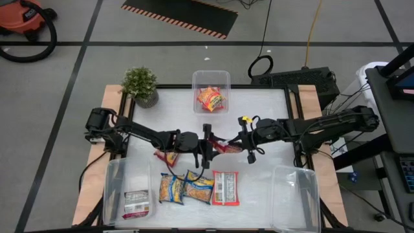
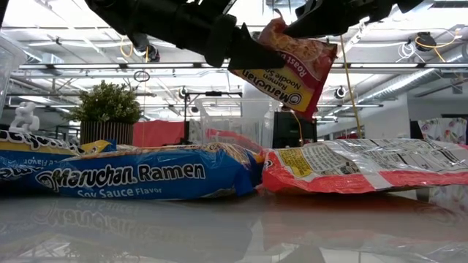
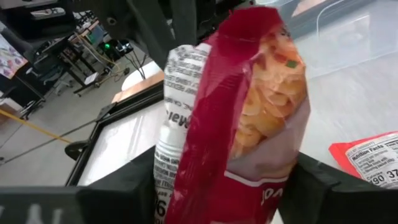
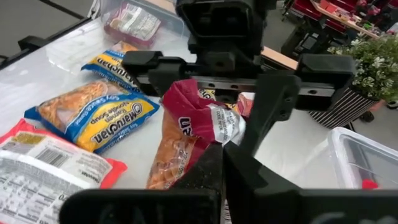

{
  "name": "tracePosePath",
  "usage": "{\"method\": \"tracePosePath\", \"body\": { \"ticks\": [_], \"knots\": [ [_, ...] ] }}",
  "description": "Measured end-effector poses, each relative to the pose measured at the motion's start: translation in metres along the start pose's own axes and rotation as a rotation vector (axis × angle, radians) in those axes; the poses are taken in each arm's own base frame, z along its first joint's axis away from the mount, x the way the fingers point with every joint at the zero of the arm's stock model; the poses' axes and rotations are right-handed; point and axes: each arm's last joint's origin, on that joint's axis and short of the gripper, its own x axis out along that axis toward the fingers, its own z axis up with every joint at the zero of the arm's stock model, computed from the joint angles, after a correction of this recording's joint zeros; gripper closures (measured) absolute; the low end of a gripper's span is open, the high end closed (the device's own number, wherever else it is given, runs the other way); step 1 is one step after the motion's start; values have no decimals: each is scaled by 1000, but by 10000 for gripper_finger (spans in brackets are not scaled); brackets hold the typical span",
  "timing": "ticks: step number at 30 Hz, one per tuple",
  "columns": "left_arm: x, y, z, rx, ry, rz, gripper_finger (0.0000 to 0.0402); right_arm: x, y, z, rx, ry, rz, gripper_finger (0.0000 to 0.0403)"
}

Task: Sort Maruchan noodles
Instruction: Put the right red noodle pack into the bottom left transparent bin

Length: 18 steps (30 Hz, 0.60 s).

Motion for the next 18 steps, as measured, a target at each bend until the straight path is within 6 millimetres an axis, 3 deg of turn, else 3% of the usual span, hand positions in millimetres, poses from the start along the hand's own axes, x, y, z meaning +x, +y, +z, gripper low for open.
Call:
{"method": "tracePosePath", "body": {
  "ticks": [9,18],
  "knots": [
    [-1,0,2,40,-4,7,254,-3,-2,3,-12,13,-115,398],
    [-5,2,4,33,11,10,253,-22,0,11,-13,-21,-170,316]
  ]
}}
